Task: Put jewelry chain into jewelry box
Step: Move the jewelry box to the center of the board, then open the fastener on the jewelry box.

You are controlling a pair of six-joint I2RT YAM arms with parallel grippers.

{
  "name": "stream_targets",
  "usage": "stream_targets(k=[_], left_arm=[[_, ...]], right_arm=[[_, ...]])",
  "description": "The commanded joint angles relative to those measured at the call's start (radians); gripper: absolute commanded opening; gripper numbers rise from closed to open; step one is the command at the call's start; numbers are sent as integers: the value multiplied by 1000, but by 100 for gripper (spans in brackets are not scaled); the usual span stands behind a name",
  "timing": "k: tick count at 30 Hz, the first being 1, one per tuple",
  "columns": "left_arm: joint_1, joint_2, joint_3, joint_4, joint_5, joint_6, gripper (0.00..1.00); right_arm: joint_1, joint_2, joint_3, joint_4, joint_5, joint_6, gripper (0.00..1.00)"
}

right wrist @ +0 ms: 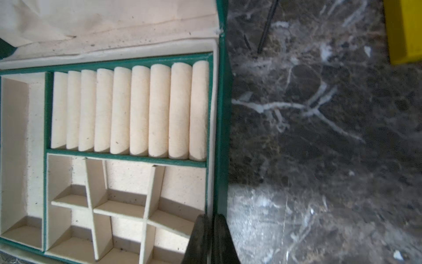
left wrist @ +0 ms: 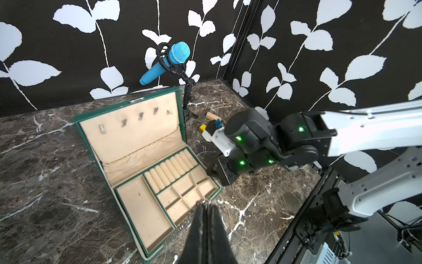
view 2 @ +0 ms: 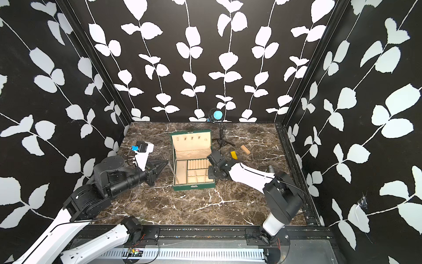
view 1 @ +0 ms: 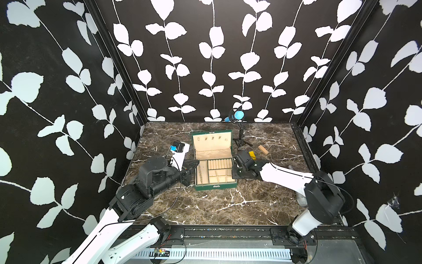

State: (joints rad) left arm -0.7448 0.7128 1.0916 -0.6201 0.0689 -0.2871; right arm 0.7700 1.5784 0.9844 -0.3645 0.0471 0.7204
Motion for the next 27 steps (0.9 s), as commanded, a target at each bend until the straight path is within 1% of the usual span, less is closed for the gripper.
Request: stream_targets(k=[1, 7, 12, 13, 14, 15, 16, 17, 18, 20, 23, 25, 27], left_arm=[[-2, -13, 13, 9, -24, 12, 0], [-1, -19, 3, 15, -51, 14, 0], [-1, -8, -19, 43, -55, 7, 0], [-2, -5, -22, 47, -55, 5, 0], [-1, -4, -26, 49, -56, 3, 0], [-2, -2, -29, 51, -58, 3, 0], [-1, 0, -32, 52, -62, 3, 0], [-1, 1, -36, 51, -68, 3, 0], [-2, 3, -40, 51, -79, 3, 0], [-2, 8, -44, 50, -104, 5, 0], [-1, 18, -51, 45, -169, 3, 0], [-1, 29, -55, 45, -209, 2, 0], [-1, 37, -69, 55, -243, -5, 0]], right_arm=[[17, -89, -78, -112, 49, 49, 0], [39, -240, -193, -178, 62, 95, 0], [45, -290, -211, -207, 50, 107, 1], [45, -293, -198, -221, 58, 105, 8], [45, -297, -178, -244, 66, 104, 17], [43, -305, -157, -265, 75, 101, 31], [43, -317, -135, -282, 85, 97, 42], [42, -330, -112, -298, 95, 94, 51], [41, -343, -89, -314, 106, 93, 56], [36, -373, -36, -340, 125, 93, 61], [31, -431, 32, -324, 160, 125, 63], [31, -474, 42, -249, 183, 175, 64], [31, -502, 11, -113, 191, 267, 64]])
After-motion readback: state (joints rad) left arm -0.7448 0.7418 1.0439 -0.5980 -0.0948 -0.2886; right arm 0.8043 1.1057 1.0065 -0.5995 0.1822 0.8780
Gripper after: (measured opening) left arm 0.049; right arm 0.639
